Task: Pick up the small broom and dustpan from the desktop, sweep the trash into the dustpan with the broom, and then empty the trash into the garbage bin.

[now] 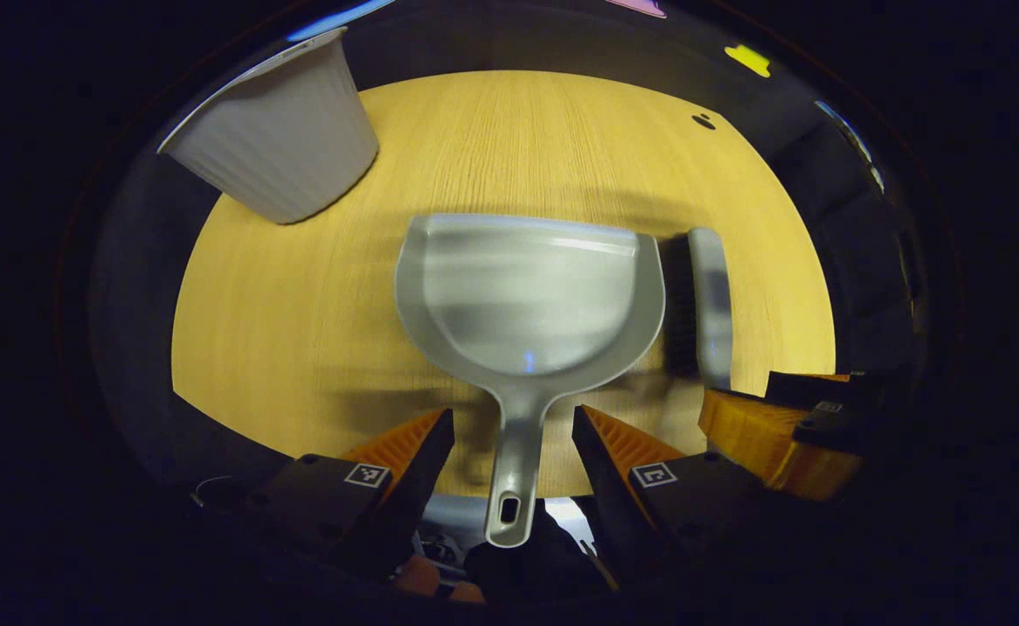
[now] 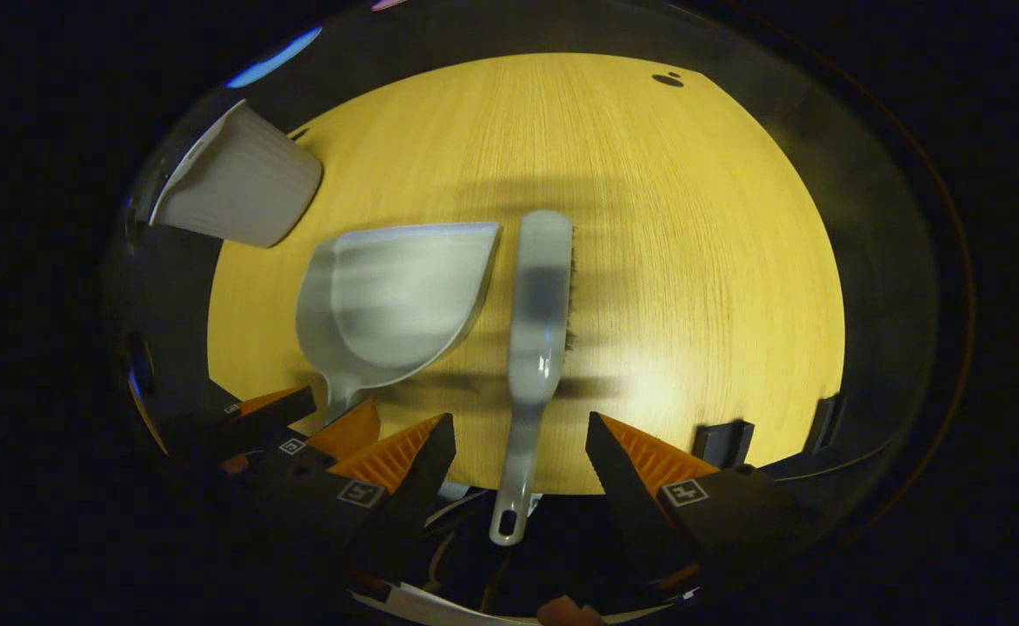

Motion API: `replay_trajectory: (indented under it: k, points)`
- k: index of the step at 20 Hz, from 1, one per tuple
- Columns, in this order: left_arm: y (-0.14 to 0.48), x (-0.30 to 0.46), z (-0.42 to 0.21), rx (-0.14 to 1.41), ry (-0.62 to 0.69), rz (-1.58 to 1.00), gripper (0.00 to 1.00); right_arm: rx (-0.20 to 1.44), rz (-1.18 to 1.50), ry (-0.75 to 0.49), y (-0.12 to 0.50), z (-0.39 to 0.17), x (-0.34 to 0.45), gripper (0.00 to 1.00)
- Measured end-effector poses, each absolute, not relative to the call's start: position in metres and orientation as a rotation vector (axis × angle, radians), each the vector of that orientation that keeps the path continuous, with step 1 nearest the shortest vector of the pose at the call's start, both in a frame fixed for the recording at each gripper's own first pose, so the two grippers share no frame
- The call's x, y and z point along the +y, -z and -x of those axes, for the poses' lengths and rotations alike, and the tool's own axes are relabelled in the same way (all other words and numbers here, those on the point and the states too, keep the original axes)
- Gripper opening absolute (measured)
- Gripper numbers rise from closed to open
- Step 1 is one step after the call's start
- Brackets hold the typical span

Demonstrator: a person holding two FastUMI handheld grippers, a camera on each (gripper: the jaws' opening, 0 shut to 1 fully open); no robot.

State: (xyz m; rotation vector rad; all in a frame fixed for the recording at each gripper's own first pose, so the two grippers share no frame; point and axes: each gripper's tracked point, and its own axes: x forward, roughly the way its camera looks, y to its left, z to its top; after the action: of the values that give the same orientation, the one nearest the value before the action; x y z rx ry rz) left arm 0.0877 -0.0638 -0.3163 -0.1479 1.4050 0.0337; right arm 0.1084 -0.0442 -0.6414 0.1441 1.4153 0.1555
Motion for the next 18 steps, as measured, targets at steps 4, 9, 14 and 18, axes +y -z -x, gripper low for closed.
replay_trajectory:
  k: [4,9,14,18]
  points:
    - [0.289,-0.06,-0.104,1.202,-0.041,0.138,0.84,1.229,-0.14,-0.177,0.591,-0.118,-0.049,0.99]
    - [0.249,-0.052,-0.124,0.922,-0.045,0.112,0.83,0.89,-0.062,-0.176,0.512,-0.146,-0.065,0.99]
    - [0.208,-0.035,-0.146,0.631,-0.097,0.154,0.83,0.427,-0.004,-0.127,0.412,-0.177,-0.075,0.98]
    - [0.156,-0.014,-0.153,0.432,-0.145,0.167,0.83,0.233,0.013,-0.158,0.361,-0.174,-0.062,0.98]
